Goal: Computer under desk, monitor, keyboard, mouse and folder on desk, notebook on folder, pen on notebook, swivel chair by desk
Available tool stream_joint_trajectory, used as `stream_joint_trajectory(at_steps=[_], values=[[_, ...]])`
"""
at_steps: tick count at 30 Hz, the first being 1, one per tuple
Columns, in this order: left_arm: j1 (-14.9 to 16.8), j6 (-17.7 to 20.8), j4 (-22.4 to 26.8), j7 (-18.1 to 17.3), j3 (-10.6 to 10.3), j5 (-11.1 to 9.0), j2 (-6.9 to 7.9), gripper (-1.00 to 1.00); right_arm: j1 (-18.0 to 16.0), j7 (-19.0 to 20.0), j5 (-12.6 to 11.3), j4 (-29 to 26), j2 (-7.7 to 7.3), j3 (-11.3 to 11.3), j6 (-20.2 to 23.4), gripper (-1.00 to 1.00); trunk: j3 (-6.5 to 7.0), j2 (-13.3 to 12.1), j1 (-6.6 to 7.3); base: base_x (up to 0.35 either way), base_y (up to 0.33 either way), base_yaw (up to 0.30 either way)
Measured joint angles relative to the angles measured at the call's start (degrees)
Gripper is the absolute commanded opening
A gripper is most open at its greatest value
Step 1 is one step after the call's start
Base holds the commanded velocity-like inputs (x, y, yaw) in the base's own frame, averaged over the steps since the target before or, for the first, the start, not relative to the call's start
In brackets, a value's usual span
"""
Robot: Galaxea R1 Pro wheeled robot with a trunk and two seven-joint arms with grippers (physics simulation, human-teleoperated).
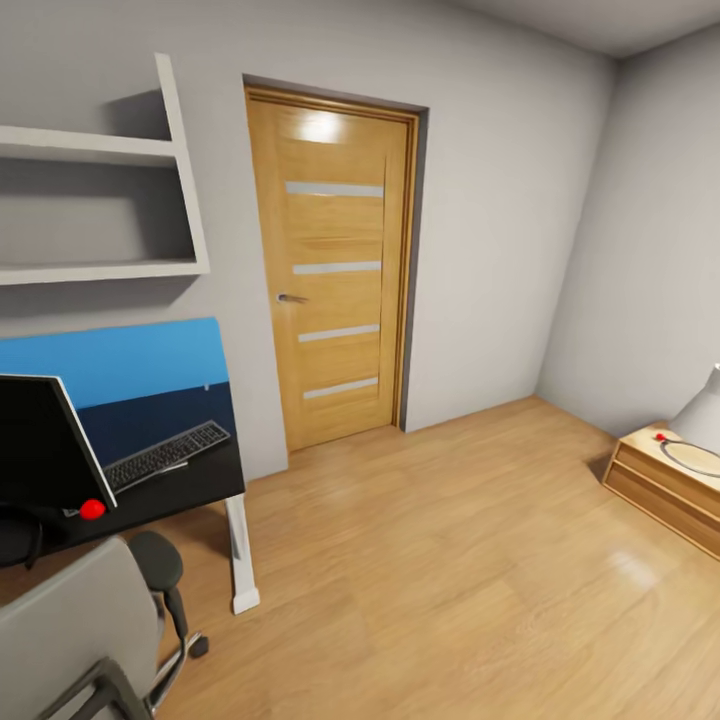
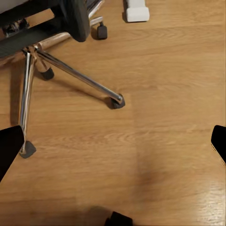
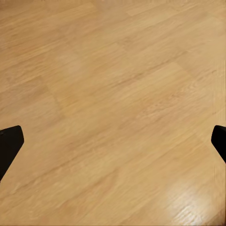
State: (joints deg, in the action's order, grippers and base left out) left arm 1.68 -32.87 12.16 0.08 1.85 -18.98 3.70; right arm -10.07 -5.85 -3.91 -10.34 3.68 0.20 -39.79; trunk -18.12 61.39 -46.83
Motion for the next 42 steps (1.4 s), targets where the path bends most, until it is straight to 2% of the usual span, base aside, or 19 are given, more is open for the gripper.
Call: stream_joint_trajectory(at_steps=[42], values=[[-0.02, 0.33, -0.08, 0.00, -0.08, 0.10, 0.00, 1.00, 0.00, -0.02, 0.00, -0.06, 0.17, 0.00, -0.09, 1.00, 0.00, 0.00, 0.00, 0.324, 0.000, 0.000]])
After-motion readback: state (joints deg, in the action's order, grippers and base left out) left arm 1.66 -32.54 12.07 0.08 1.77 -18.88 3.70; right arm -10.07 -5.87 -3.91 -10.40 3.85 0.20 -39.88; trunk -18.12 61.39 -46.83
